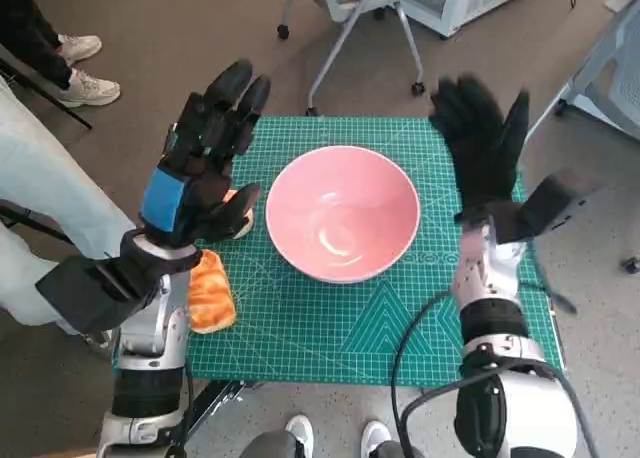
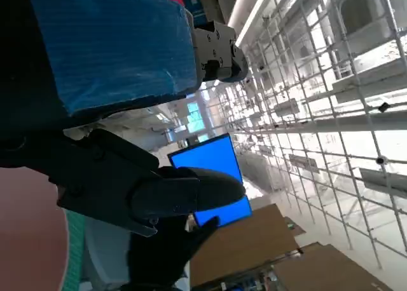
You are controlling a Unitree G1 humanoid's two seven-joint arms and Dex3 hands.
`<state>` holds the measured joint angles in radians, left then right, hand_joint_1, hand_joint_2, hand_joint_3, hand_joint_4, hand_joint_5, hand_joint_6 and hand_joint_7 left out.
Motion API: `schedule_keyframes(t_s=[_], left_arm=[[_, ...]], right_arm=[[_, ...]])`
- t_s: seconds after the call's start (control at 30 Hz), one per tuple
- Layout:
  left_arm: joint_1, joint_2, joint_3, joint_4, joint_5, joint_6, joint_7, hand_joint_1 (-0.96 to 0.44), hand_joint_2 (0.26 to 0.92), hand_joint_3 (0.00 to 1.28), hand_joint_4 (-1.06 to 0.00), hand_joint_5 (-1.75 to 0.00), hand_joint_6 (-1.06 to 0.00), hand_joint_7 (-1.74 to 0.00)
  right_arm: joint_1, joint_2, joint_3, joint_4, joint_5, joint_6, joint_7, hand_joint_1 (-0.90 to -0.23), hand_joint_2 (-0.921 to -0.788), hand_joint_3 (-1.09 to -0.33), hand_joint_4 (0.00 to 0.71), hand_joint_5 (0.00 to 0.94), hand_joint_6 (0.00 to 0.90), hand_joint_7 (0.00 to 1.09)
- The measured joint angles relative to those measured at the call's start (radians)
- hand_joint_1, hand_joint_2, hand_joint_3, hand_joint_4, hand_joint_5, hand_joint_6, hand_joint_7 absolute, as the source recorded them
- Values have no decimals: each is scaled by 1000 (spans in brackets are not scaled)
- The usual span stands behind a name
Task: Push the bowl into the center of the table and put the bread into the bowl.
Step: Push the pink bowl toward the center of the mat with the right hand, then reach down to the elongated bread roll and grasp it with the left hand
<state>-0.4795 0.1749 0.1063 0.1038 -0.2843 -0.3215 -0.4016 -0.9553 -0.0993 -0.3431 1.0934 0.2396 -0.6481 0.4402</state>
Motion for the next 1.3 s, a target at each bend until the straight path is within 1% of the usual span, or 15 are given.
schedule_keyframes(t_s=[0.07, 0.13, 0.3, 0.4, 0.43, 0.5, 0.57, 0.63, 0.67, 0.87, 1.1, 1.3], left_arm=[[-14, -4, -2, 7, -1, 1, 0, -706, 921, 493, -105, 0, 1, -389], [-32, -9, -6, 16, -3, 6, -2, -700, 921, 478, -107, -1, 1, -389], [-79, -20, -11, 39, -15, 21, -14, -694, 921, 430, -113, -4, 1, -401], [-108, -26, -13, 48, -34, 30, -30, -679, 921, 409, -113, -4, 1, -406], [-119, -27, -14, 53, -40, 32, -38, -678, 921, 407, -113, -4, 1, -406], [-137, -28, -15, 60, -48, 34, -53, -672, 921, 397, -113, -4, 1, -407], [-153, -28, -14, 70, -56, 34, -68, -669, 921, 392, -114, -4, 1, -407], [-161, -28, -14, 75, -63, 34, -78, -668, 921, 387, -114, -4, 1, -418], [-171, -28, -14, 84, -69, 34, -91, -668, 921, 386, -114, -4, 1, -420], [-205, -26, -13, 114, -70, 21, -129, -673, 921, 378, -115, -4, 1, -427], [-241, -21, -2, 154, -71, -15, -163, -668, 921, 375, -120, -6, 1, -495], [-250, -16, 6, 162, -71, -37, -178, -661, 921, 373, -121, -6, 1, -508]], right_arm=[[13, -6, 27, -53, -12, -25, 14, -650, -921, -767, 174, 12, 211, 176], [38, -12, 55, -128, -20, -36, 27, -657, -921, -756, 174, 10, 210, 181], [111, -22, 111, -327, -38, -23, 38, -677, -921, -747, 175, 9, 207, 194], [153, -26, 135, -454, -37, 5, 41, -678, -921, -751, 178, 3, 113, 371], [169, -29, 143, -501, -34, 18, 42, -677, -921, -751, 178, 2, 104, 389], [191, -35, 154, -567, -24, 39, 43, -678, -921, -749, 180, 1, 68, 459], [208, -40, 162, -623, -8, 58, 43, -678, -921, -749, 179, 1, 56, 484], [217, -43, 166, -651, -3, 66, 44, -677, -921, -747, 174, 0, 45, 502], [228, -48, 171, -680, 4, 74, 45, -677, -921, -747, 173, 0, 43, 505], [248, -55, 185, -722, 30, 94, 48, -679, -921, -746, 167, 0, 26, 520], [264, -55, 199, -735, 33, 113, 48, -679, -921, -746, 165, 0, 20, 535], [268, -55, 203, -743, 36, 125, 48, -681, -921, -745, 164, 0, 15, 545]])
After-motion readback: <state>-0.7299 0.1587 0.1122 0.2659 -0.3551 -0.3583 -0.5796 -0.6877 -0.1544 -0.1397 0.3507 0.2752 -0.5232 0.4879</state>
